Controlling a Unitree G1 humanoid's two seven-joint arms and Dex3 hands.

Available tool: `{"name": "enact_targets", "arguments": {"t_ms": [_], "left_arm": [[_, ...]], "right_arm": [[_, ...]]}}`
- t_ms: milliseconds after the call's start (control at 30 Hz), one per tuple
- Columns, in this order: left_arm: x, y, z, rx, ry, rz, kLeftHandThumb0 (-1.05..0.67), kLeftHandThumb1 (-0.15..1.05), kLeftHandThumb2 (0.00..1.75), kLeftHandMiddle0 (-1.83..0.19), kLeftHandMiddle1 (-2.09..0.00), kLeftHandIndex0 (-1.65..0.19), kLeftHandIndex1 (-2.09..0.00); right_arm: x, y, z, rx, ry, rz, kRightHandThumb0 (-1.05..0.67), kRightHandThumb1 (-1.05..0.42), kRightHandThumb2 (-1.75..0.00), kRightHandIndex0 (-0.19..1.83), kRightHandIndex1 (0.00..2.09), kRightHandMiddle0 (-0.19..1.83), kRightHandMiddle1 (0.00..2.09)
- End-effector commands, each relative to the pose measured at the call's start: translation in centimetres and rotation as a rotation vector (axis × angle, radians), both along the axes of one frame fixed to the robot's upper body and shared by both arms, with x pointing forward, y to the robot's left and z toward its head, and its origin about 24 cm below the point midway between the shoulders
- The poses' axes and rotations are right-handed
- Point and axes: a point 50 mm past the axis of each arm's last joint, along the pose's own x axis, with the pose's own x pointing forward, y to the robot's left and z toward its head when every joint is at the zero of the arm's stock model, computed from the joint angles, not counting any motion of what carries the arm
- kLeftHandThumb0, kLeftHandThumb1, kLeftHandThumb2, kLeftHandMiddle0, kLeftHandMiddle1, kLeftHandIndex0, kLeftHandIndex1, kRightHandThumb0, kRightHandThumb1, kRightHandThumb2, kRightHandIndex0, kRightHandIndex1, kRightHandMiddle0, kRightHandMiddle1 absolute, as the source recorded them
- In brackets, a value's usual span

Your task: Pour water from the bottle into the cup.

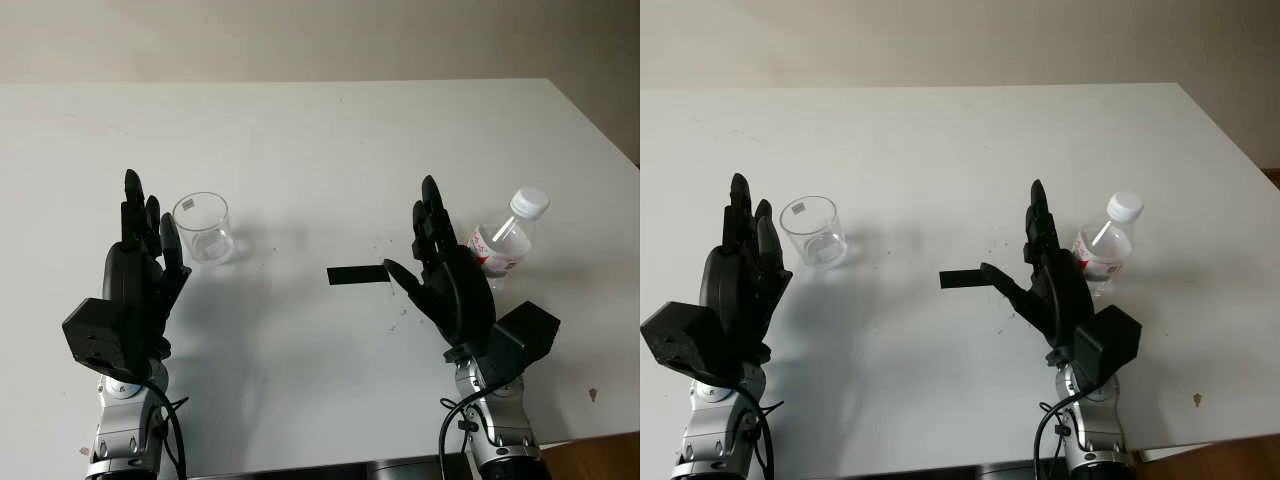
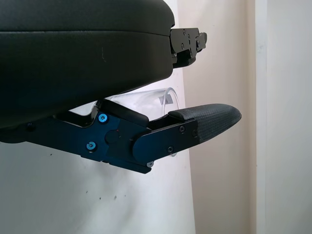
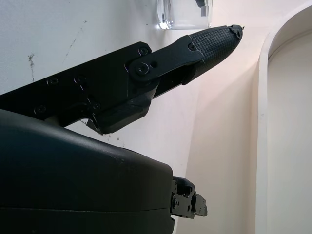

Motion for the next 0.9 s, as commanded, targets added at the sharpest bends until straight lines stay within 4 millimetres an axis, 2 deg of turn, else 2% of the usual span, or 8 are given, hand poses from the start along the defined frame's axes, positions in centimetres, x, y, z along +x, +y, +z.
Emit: {"name": "enact_targets", "arguments": {"t_ms": [0, 267, 367, 533, 767, 867], "left_arm": [[0.2, 0.0, 0.4, 0.011, -0.023, -0.01, -0.73, 1.05, 0.68, 0.19, -0.28, 0.12, 0.0], [0.3, -0.1, 0.3, 0.004, -0.019, -0.011, -0.73, 1.05, 0.69, 0.19, -0.26, 0.13, 0.0], [0.2, 0.0, 0.2, 0.003, -0.021, -0.008, -0.72, 1.05, 0.69, 0.19, -0.27, 0.12, 0.0], [0.3, -0.1, 0.3, 0.001, -0.021, -0.008, -0.73, 1.05, 0.68, 0.19, -0.27, 0.13, 0.0], [0.3, -0.3, 0.1, 0.002, -0.014, -0.011, -0.73, 1.05, 0.69, 0.19, -0.23, 0.15, 0.0], [0.3, -0.3, 0.0, 0.003, -0.012, -0.004, -0.73, 1.05, 0.69, 0.19, -0.22, 0.15, 0.0]], "right_arm": [[-0.2, 0.1, -0.6, 0.006, 0.025, -0.002, -0.91, -0.97, -0.05, -0.19, 0.0, -0.19, 0.0], [-0.3, 0.1, -0.8, 0.011, 0.029, -0.002, -0.91, -0.97, -0.05, -0.19, 0.0, -0.19, 0.0], [-0.3, 0.2, -0.2, 0.005, 0.009, 0.016, -0.92, -0.97, -0.06, -0.19, 0.0, -0.19, 0.0], [-0.3, 0.6, 2.6, -0.022, -0.103, 0.08, -0.9, -0.97, -0.06, -0.19, 0.0, -0.19, 0.0], [-1.2, 1.0, 7.7, 0.015, -0.266, 0.196, -0.97, -0.98, -0.06, -0.19, 0.0, -0.19, 0.0], [-1.6, 0.9, 8.9, 0.023, -0.315, 0.23, -0.97, -0.99, -0.06, -0.19, 0.0, -0.19, 0.0]]}}
